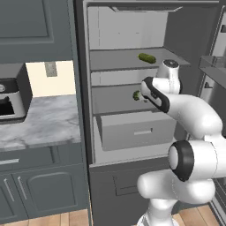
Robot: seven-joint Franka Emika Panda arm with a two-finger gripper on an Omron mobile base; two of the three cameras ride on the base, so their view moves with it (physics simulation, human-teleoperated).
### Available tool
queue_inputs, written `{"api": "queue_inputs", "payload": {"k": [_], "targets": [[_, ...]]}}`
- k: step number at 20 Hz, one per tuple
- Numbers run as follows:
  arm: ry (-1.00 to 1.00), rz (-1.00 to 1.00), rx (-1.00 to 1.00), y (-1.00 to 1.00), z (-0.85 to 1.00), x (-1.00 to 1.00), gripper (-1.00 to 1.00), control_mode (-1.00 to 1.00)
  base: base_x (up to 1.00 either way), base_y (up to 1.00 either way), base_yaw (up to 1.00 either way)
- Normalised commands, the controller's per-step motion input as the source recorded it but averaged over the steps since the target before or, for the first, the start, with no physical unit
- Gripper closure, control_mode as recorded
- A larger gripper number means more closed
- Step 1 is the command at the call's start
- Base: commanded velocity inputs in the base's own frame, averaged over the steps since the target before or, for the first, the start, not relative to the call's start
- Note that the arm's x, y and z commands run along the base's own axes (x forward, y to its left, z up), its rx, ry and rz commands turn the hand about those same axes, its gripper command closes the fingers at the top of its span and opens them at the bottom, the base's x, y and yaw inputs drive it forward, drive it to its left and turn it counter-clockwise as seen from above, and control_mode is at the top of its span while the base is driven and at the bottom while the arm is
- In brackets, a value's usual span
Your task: Place the cold items (cucumber and broccoli) from the fridge in one tupperware on the dining counter. Place the warm items (kebab skewer and hot dog) in the stove area in another tupperware.
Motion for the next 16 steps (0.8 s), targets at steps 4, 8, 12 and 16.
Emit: {"api": "queue_inputs", "payload": {"k": [4, 8, 12, 16], "targets": [[-0.03, 0.00, 0.00, -0.05, -0.11, 0.27, -1.00, -1.00, 0.00, 0.00, 0.00], [-0.35, 0.00, 0.00, -0.01, -0.31, 0.03, -1.00, -1.00, 0.00, 0.00, 0.00], [-0.11, 0.00, -0.01, 0.00, -0.12, 0.20, -1.00, -1.00, 0.00, 0.00, 0.00], [0.00, 0.00, 0.00, 0.00, -0.10, 0.25, -1.00, -1.00, 0.00, 0.00, 0.00]]}}
